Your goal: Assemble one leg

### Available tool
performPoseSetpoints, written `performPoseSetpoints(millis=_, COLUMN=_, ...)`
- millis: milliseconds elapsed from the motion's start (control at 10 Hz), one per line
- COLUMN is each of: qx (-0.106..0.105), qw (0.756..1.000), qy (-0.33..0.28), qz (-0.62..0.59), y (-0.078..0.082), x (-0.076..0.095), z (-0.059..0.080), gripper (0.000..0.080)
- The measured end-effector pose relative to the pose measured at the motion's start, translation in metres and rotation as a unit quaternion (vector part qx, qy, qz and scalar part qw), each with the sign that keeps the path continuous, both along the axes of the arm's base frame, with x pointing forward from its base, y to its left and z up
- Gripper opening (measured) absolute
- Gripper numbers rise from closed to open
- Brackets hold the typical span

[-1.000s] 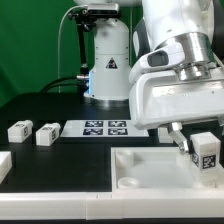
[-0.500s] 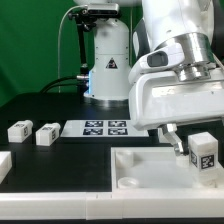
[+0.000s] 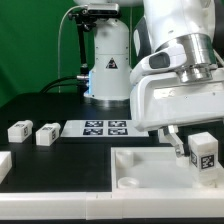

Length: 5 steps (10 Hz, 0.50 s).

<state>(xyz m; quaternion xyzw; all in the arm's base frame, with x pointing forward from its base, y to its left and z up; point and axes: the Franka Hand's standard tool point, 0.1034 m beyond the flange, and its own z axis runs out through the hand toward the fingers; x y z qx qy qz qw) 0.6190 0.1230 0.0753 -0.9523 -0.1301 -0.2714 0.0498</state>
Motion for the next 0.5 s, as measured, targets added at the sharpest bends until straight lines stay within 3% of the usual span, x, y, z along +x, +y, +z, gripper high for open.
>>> performPoseSetpoints(millis=200, qx=-0.003, qw=1.000, qy=0.020, qz=-0.001, y=-0.0049, x=0.0010, z=-0.0017, gripper=0.0649)
performPoseSetpoints(millis=500, qx=-0.017, qw=0.986, qy=0.165, qz=0.012, y=-0.0063, x=0.0073, z=0.0040, gripper=0.0649)
